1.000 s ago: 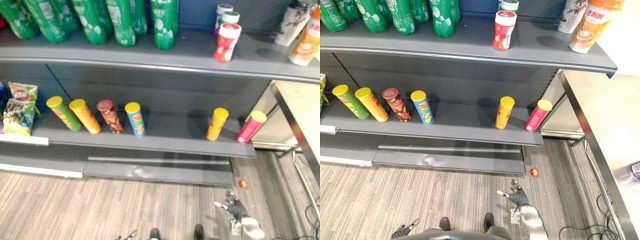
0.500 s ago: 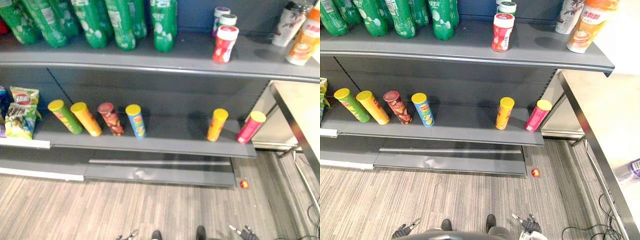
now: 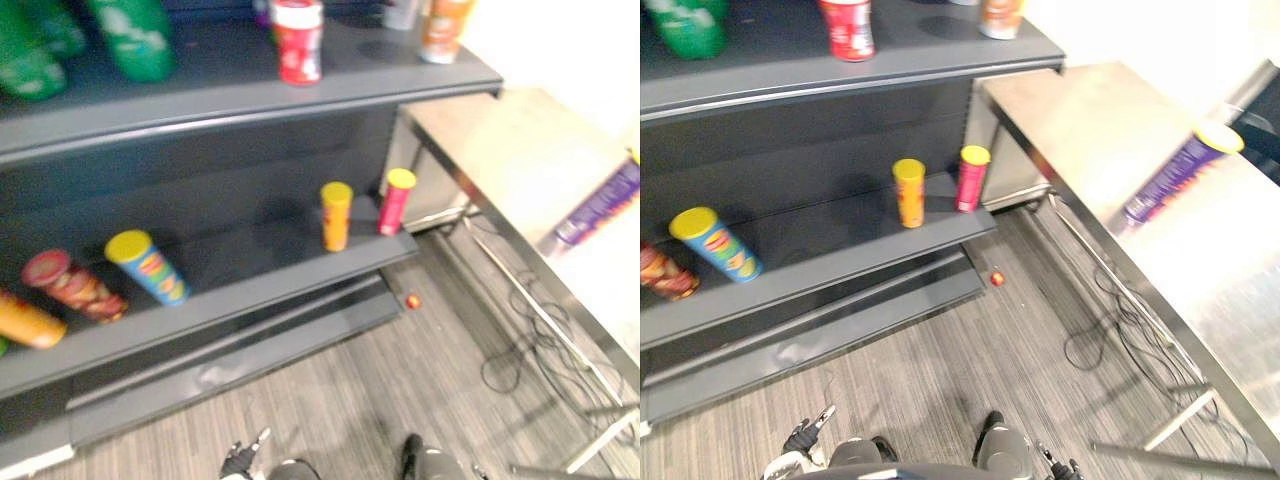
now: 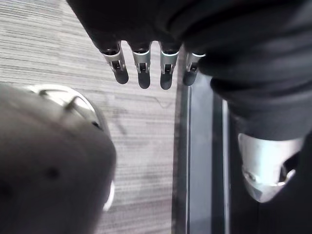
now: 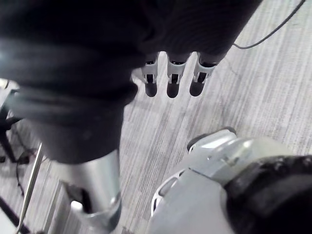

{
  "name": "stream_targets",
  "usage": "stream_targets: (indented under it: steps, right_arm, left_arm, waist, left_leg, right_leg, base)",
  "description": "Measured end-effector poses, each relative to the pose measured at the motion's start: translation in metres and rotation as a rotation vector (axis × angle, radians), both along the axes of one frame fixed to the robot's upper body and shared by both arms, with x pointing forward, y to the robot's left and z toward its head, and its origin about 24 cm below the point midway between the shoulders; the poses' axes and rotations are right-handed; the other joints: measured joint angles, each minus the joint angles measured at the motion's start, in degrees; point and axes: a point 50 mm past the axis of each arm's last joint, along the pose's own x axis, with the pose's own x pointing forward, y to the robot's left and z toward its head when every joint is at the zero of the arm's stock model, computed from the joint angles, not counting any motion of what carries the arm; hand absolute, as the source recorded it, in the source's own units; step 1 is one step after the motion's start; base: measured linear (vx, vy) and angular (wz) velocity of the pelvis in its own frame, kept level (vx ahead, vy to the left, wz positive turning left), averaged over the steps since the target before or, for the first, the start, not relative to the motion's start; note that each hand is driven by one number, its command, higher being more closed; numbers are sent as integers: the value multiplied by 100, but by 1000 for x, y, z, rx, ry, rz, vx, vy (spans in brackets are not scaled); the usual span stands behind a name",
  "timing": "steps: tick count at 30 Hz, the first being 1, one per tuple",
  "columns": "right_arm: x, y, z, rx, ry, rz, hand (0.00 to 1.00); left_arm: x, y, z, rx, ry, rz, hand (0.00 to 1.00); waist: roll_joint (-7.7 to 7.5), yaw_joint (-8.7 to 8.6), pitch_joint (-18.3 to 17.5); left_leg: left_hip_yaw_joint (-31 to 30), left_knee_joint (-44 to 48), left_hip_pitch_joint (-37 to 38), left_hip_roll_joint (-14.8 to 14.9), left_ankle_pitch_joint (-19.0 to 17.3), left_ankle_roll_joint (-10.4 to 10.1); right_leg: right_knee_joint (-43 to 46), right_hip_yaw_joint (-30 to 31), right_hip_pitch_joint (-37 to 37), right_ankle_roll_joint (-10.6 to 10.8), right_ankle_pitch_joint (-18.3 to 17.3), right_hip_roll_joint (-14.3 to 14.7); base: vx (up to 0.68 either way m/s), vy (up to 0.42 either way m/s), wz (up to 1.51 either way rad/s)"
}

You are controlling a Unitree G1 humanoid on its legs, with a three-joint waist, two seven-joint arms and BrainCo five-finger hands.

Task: Put the gum and the chips on the shelf.

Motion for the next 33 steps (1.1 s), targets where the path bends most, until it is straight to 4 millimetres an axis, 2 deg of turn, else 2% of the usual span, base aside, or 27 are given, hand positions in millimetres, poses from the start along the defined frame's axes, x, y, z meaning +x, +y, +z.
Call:
stream_targets:
  steps: [1, 2, 3, 5, 8, 10, 12, 15, 19, 23, 25, 26, 27, 29, 30, 31, 32, 33]
  right_arm:
    - [0, 0, -1, 2, 6, 2, 0]
    - [1, 1, -1, 7, 10, 7, 0]
    - [4, 0, -1, 6, 9, 14, 0]
    - [17, -5, 0, -9, -7, 58, 0]
    - [31, -11, 4, -28, -38, 87, 0]
    - [34, -16, 6, -45, -46, 89, 0]
    - [35, -22, 7, -60, -49, 87, 0]
    - [30, -23, 6, -58, -38, 69, 0]
    - [28, -24, 6, -59, -33, 63, 0]
    - [29, -28, 7, -66, -45, 30, 0]
    - [29, -29, 8, -69, -45, 22, 0]
    - [27, -29, 7, -67, -39, 13, 0]
    - [25, -27, 6, -59, -29, 12, 0]
    - [22, -27, 5, -58, -20, 7, 0]
    - [20, -29, 5, -64, -19, -2, 0]
    - [16, -30, 6, -74, -19, -7, 0]
    - [17, -30, 6, -75, -22, -5, 0]
    - [20, -33, 7, -82, -33, -8, 0]
  left_arm:
    - [1, -1, 0, -2, -5, -9, 0]
    - [2, 2, 1, 3, -8, -19, 0]
    - [1, 2, 1, 0, -5, -17, 0]
    - [-2, -1, -2, -23, 5, 5, 0]
    - [-3, -7, -4, -41, 19, -8, 0]
    - [-3, -13, -5, -59, 17, -9, 0]
    - [1, -16, -4, -64, 8, -20, 0]
    - [-5, -16, -6, -63, 25, -18, 0]
    - [-5, -16, -6, -61, 35, -23, 0]
    - [-3, -16, -6, -54, 38, -42, 0]
    - [-3, -15, -6, -52, 37, -39, 0]
    - [-2, -15, -5, -52, 36, -37, 0]
    - [-1, -13, -5, -50, 30, -25, 0]
    - [-1, -14, -5, -60, 23, 6, 0]
    - [-1, -18, -5, -80, 12, 40, 0]
    - [1, -20, -4, -81, -15, 78, 0]
    - [3, -21, -3, -86, -28, 85, 0]
    - [5, -25, -3, -104, -43, 94, 0]
  waist:
    - [-14, 3, -8]
    - [-133, 8, -67]
    - [-116, 5, -59]
    - [-36, 0, -47]
    - [57, -11, -49]
    - [112, -24, -81]
    - [91, -43, -73]
    - [147, -170, -92]
    - [166, -177, -95]
    - [225, -196, -74]
    - [279, -198, -42]
    - [315, -214, -11]
    - [275, -210, 18]
    - [286, -198, 37]
    - [346, -197, 63]
    - [318, -171, 120]
    - [347, -164, 116]
    - [384, -164, 114]
  left_leg:
    - [114, -36, 8, -11, 35, -32]
    - [325, -176, 39, -83, 151, -119]
    - [425, -258, 54, -87, 235, -155]
    - [761, -661, 229, -66, 624, -336]
    - [893, -1226, 576, -48, 1088, -559]
    - [880, -1467, 649, -58, 1253, -602]
    - [815, -1635, 644, -144, 1381, -604]
    - [716, -1902, 662, -231, 1565, -578]
    - [718, -2013, 663, -285, 1615, -564]
    - [841, -1958, 601, -284, 1561, -579]
    - [962, -1670, 583, -193, 1450, -581]
    - [1046, -1282, 576, -26, 1327, -594]
    - [1042, -690, 529, 164, 1312, -594]
    - [828, 237, 422, 561, 1311, -526]
    - [400, 802, 296, 801, 1338, -265]
    - [-769, 1625, -175, 943, 1456, -15]
    - [-1204, 1833, -339, 865, 1266, -139]
    - [-1759, 1924, -540, 616, 897, -321]
  right_leg:
    - [-66, -1, 67, 50, 39, -38]
    - [-451, 25, 249, 128, 191, -64]
    - [-651, 4, 274, 128, 191, -7]
    - [-1073, -14, 268, 166, 216, 227]
    - [-1246, 38, 379, 166, 213, 539]
    - [-1300, 15, 388, 154, 195, 631]
    - [-1346, -77, 397, 91, -4, 611]
    - [-1325, -135, 360, 48, -55, 619]
    - [-1379, -115, 338, 41, -76, 612]
    - [-1050, -4, 45, -38, -171, 567]
    - [-815, 138, -66, -58, -281, 545]
    - [-658, 224, -121, -49, -386, 546]
    - [-499, 353, -127, -56, -457, 516]
    - [-378, 490, -25, -101, -531, 577]
    - [-300, 574, 24, -157, -617, 663]
    - [-174, 807, 95, -312, -810, 773]
    - [-156, 910, 103, -378, -888, 767]
    - [-155, 1044, 102, -402, -910, 774]
  base:
    - [55, -142, -95]
    - [30, -140, -71]
    - [19, -206, -88]
    - [-10, -243, -77]
    - [-37, -258, -46]
    - [-96, -174, -13]
    - [-150, -97, 9]
    - [-159, -39, 15]
    - [-116, -4, 1]
    - [-17, -2, -16]
    - [49, 7, -32]
    - [74, -3, -39]
    - [105, -59, -49]
    - [95, -112, -48]
    - [105, -131, -61]
    - [94, -102, -64]
    - [86, -53, -69]
    - [91, 32, -74]
